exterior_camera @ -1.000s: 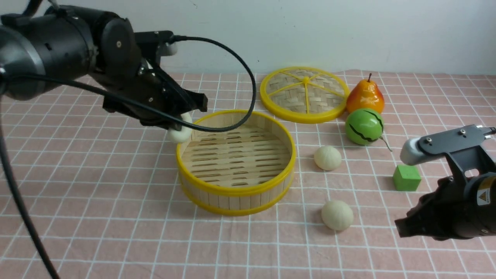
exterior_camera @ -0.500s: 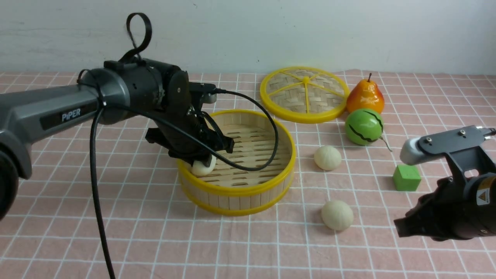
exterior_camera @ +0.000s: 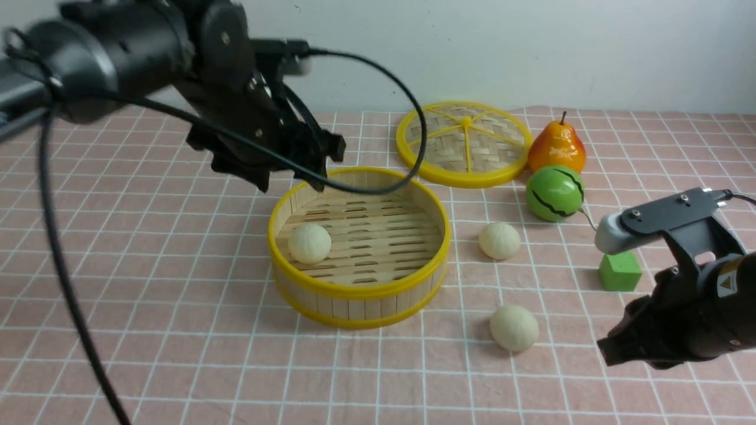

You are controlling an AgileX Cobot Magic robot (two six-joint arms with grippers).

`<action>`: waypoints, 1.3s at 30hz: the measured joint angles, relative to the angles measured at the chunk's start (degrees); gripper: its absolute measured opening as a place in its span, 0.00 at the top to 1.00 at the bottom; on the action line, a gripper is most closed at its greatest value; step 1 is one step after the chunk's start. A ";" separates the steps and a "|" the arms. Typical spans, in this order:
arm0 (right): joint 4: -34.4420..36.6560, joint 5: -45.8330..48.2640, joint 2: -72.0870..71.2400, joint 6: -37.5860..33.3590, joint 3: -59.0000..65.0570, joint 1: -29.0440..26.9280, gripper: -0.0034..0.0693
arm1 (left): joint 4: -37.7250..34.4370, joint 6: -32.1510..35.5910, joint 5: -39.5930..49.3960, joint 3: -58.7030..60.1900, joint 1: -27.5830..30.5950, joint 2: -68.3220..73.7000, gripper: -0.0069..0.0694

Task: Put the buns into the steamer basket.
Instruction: Use the right arm to grab a steamed stuffed bun, then use the right arm to put the steamed stuffed bun into the steamer

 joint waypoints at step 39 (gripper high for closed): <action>-8.91 15.05 31.81 -2.45 -43.38 10.92 0.93 | 16.77 -19.40 -21.61 77.28 0.00 -93.57 0.63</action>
